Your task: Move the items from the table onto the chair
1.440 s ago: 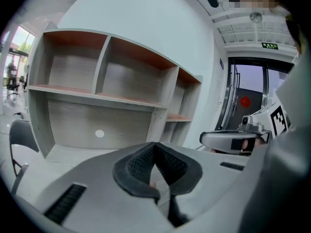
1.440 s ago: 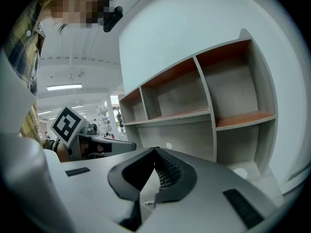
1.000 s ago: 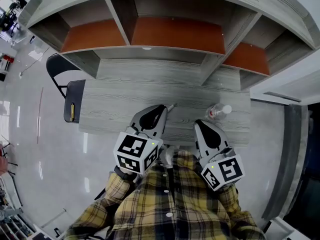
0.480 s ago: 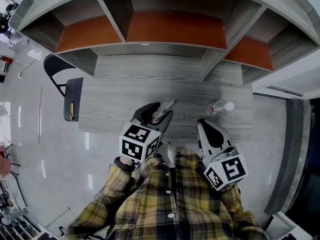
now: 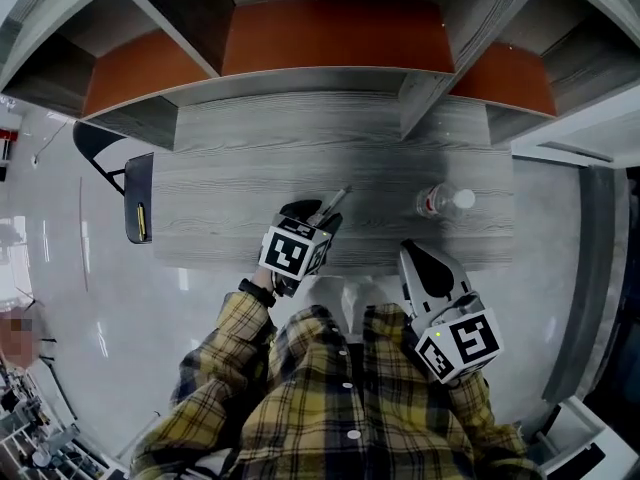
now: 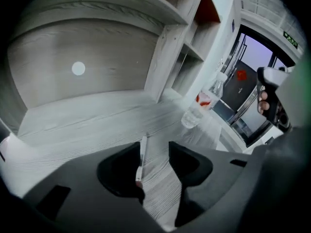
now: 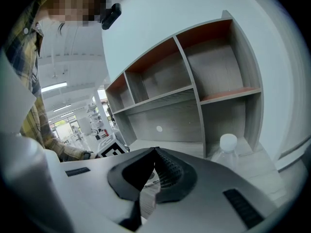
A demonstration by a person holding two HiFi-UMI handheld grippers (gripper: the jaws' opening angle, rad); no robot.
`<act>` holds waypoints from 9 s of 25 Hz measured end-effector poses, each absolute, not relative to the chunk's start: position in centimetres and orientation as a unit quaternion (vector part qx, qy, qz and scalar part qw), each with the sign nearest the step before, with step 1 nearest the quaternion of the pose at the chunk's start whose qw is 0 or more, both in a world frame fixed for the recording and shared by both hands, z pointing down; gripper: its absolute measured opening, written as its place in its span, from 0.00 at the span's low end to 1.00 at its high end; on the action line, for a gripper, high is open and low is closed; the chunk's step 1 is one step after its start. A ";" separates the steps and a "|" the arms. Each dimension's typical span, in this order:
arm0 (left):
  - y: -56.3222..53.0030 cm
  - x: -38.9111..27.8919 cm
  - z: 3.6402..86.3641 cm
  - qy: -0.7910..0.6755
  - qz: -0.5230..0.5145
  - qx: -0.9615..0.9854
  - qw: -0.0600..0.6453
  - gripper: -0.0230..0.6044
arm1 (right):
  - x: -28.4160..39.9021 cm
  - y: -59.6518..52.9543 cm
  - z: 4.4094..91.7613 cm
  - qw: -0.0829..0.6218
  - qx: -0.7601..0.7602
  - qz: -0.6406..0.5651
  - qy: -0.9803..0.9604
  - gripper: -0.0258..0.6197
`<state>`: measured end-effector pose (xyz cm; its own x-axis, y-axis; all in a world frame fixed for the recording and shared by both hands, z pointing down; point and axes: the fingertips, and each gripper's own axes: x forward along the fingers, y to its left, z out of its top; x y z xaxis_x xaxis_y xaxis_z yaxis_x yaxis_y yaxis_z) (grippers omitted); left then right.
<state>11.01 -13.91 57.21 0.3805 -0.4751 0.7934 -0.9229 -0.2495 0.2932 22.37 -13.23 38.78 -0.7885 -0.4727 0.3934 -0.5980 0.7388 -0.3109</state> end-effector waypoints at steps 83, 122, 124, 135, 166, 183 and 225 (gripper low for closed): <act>13.1 -46.9 69.3 -0.723 0.154 0.491 0.461 0.11 | -28.9 7.4 49.2 0.246 0.052 0.203 -0.946 0.07; 11.6 -54.1 84.4 -0.734 0.170 0.407 0.517 0.16 | -30.9 4.8 53.8 0.237 0.093 0.213 -0.943 0.07; 11.0 -53.4 81.1 -0.739 0.156 0.426 0.498 0.14 | -29.8 4.6 52.2 0.231 0.106 0.210 -0.944 0.07; 5.4 -40.8 54.5 -0.719 0.103 0.584 0.362 0.04 | -17.6 1.2 42.1 0.192 0.194 0.159 -0.949 0.07; -18.1 28.2 48.3 -0.475 0.159 0.828 0.253 0.26 | 38.7 -9.8 41.8 0.120 0.515 0.251 -0.811 0.07; -23.2 32.4 55.6 -0.441 0.218 0.844 0.213 0.61 | 42.3 -9.9 44.6 0.132 0.544 0.298 -0.773 0.07; -3.3 -10.5 46.2 -0.757 0.080 0.595 0.259 0.56 | 9.1 -7.6 42.2 0.189 0.173 0.201 -0.945 0.07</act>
